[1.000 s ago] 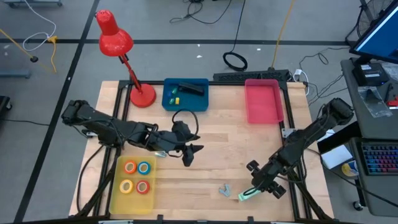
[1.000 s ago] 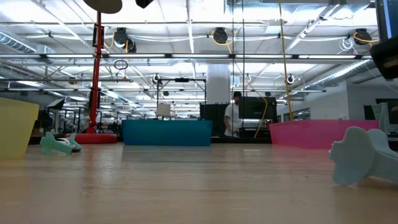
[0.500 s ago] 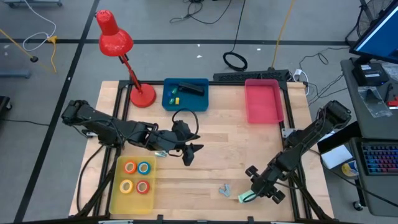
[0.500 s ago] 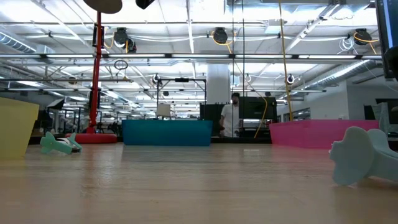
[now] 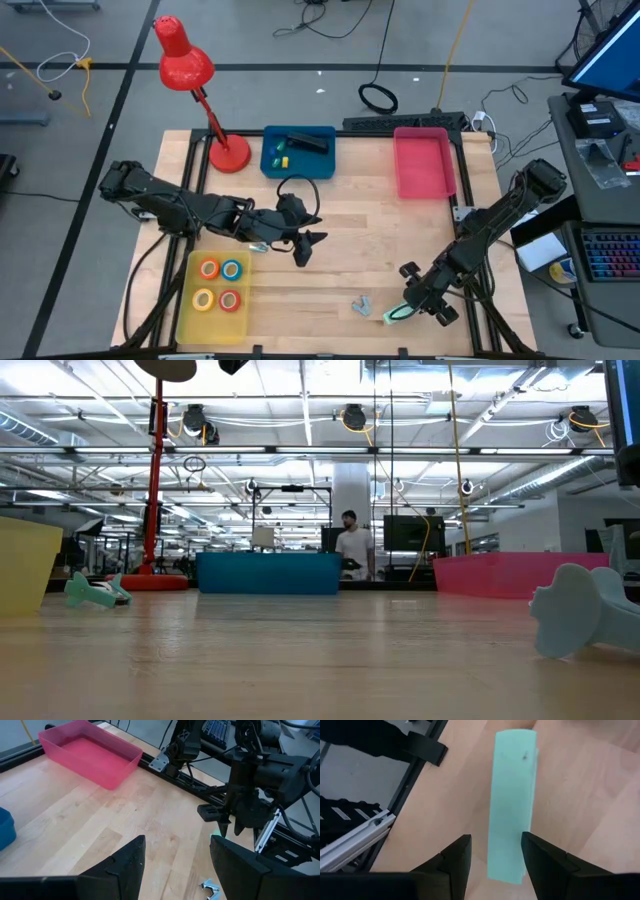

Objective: Pick and place Stapler, Stapler remover, tape
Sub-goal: Put the light blue stapler into the blue bin

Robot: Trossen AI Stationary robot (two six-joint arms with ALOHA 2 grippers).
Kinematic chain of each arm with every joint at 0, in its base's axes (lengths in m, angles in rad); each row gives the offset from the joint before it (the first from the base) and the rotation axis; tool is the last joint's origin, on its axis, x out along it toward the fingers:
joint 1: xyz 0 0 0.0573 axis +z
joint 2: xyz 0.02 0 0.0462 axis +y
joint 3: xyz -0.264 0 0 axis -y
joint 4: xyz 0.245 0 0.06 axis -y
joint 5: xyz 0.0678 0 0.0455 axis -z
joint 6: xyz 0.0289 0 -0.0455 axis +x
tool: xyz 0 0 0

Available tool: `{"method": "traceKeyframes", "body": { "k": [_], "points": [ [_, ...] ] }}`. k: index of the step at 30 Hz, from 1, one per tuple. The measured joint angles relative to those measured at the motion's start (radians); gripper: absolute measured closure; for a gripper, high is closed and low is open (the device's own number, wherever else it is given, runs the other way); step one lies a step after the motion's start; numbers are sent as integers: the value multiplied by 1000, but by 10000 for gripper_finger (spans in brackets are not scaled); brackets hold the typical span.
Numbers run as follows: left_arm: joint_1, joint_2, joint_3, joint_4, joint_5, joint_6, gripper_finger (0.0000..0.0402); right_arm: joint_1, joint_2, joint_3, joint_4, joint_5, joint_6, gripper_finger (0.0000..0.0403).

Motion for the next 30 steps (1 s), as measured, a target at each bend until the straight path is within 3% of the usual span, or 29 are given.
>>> {"method": "traceKeyframes", "body": {
  "k": [8, 30],
  "points": [
    [0, 0, 0, 0, 0, 4, 179, 1, -27, 0, -42, 27, 48, 237],
    [1, 0, 0, -1, 2, 3, 178, 19, 88, 1, 4, 51, 29, 237]
  ]
}}
